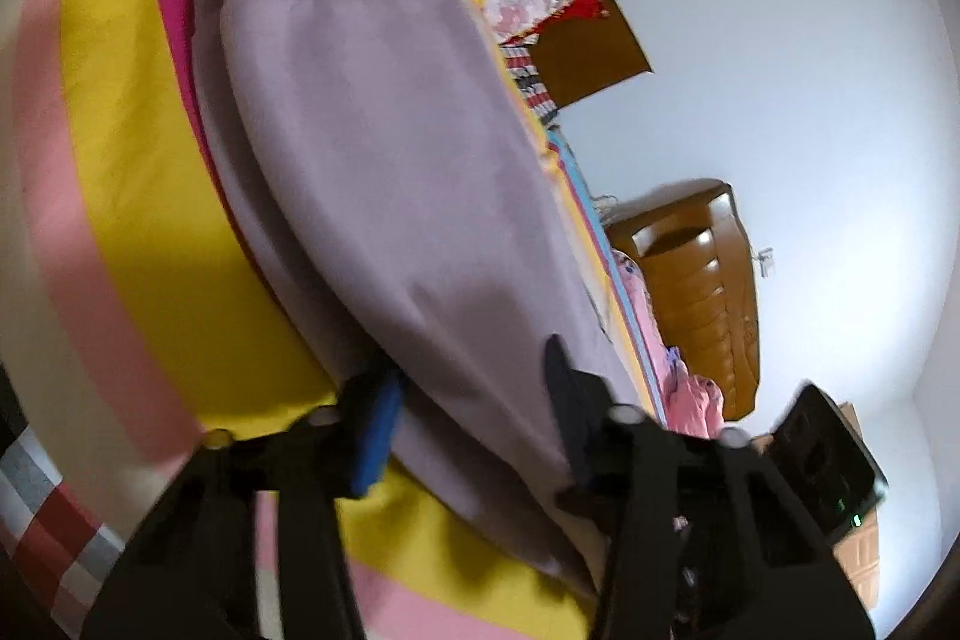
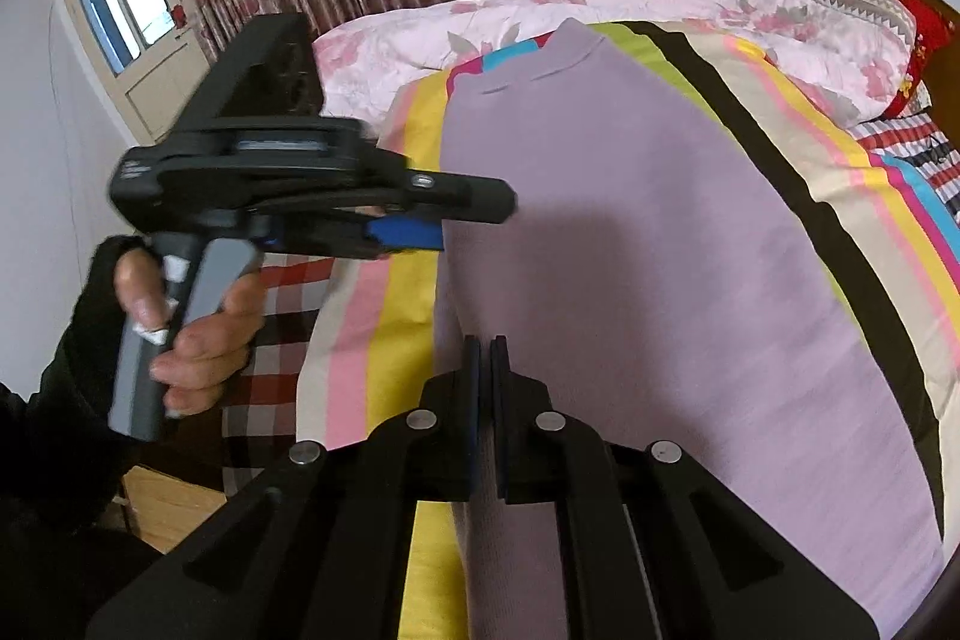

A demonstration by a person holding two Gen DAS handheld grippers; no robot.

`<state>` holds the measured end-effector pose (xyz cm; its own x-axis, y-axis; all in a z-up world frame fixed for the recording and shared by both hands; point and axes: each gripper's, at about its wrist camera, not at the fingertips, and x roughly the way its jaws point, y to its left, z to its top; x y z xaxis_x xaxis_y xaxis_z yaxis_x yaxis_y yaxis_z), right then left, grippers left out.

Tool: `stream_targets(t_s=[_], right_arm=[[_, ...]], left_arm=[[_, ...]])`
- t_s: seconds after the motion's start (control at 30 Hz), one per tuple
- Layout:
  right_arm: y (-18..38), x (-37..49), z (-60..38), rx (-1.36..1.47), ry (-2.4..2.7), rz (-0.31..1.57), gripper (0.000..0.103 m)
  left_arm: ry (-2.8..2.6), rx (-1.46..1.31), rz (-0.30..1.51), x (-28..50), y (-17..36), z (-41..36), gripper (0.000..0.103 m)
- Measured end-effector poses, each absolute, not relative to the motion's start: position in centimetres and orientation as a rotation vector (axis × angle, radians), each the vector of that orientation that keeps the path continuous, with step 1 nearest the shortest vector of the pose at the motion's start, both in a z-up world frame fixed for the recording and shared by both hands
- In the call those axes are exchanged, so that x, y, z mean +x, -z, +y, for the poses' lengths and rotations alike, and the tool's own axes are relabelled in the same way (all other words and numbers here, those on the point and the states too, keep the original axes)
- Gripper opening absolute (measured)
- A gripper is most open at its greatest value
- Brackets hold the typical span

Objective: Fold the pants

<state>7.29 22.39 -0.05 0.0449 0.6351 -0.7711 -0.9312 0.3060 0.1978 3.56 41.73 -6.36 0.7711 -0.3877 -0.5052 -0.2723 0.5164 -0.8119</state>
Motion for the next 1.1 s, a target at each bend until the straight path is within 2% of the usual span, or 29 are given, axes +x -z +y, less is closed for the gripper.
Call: stream_targets(t_s=[0.03, 0.27, 0.43, 0.67, 0.77, 0.87, 0.93, 1.03, 1.07, 1.1], right_arm=[[0.1, 7.2, 22.3, -0.411, -1.245, 0.902, 0.005], [-1.6, 5.8, 22.6, -0.451, -1.250, 0.841, 0.005], [1.7, 5.5, 23.4, -0.505, -1.220, 0.896, 0.005], [0.6, 4.8, 23.3, -0.505, -1.219, 0.865, 0.005], [1.8, 5.2, 23.1, -0.472, -1.220, 0.903, 0.007], [1.0, 4.9, 22.5, -0.453, -1.226, 0.916, 0.016], [0.3, 4.4, 21.8, -0.453, -1.230, 0.913, 0.026], [0.1, 3.2, 20.4, -0.518, -1.228, 0.873, 0.026], [0.2, 3.0, 20.1, -0.532, -1.223, 0.874, 0.026], [0.4, 3.0, 19.6, -0.540, -1.219, 0.881, 0.026]], left_arm=[[0.069, -1.052, 0.719, 3.6, 6.5, 41.7, 0.006], [0.046, -0.957, 0.639, 2.0, 3.6, 41.3, 0.005], [0.012, -0.995, 0.725, 2.7, 6.7, 41.6, 0.005], [-0.001, -0.944, 0.709, 3.0, 5.8, 41.3, 0.006], [-0.010, -0.969, 0.736, 3.3, 7.1, 41.3, 0.005], [-0.006, -0.970, 0.724, 2.8, 6.9, 41.4, 0.006], [-0.002, -0.954, 0.728, 2.7, 6.5, 41.3, 0.006], [0.025, -0.975, 0.719, 2.3, 6.0, 41.2, 0.011], [0.050, -0.993, 0.711, 2.2, 5.8, 41.1, 0.016], [0.073, -1.005, 0.705, 2.2, 5.6, 41.0, 0.028]])
